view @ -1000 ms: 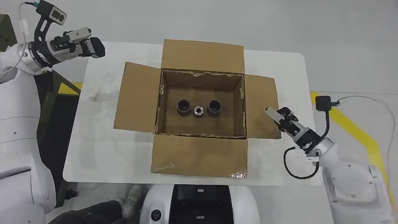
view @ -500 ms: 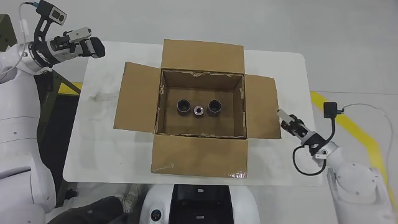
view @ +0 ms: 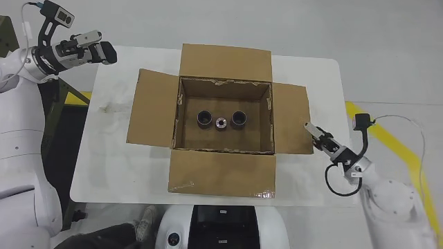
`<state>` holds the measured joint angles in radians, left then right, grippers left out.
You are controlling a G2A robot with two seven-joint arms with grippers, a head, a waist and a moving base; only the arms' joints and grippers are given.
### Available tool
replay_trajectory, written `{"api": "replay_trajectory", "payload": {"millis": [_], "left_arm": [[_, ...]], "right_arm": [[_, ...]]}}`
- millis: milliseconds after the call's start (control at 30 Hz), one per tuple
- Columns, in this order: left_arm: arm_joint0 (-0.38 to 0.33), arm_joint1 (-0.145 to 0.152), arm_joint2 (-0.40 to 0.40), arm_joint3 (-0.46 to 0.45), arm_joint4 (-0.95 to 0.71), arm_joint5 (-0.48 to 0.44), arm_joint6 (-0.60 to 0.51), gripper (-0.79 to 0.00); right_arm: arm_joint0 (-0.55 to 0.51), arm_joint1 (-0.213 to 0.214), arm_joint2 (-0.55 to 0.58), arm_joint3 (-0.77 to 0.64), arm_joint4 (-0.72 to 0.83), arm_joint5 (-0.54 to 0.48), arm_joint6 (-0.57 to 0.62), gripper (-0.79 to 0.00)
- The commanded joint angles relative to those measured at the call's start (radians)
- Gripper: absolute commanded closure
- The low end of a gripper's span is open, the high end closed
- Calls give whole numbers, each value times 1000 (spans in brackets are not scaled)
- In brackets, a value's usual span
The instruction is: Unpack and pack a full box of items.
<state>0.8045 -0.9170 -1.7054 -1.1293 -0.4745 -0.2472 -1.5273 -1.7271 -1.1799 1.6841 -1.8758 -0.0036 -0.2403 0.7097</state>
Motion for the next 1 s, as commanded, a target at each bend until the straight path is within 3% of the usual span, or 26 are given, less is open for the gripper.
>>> {"api": "replay_trajectory", "payload": {"millis": [0, 533, 967], "left_arm": [[0, 0, 0, 0, 0, 0, 0, -785], [0, 0, 0, 0, 0, 0, 0, -785], [0, 0, 0, 0, 0, 0, 0, -785]], "right_arm": [[-3, 1, 5, -10, 13, -11, -1, -785], [44, 12, 3, -127, 43, -40, 8, -785], [178, 14, -164, -164, -9, -10, 48, -785]]}}
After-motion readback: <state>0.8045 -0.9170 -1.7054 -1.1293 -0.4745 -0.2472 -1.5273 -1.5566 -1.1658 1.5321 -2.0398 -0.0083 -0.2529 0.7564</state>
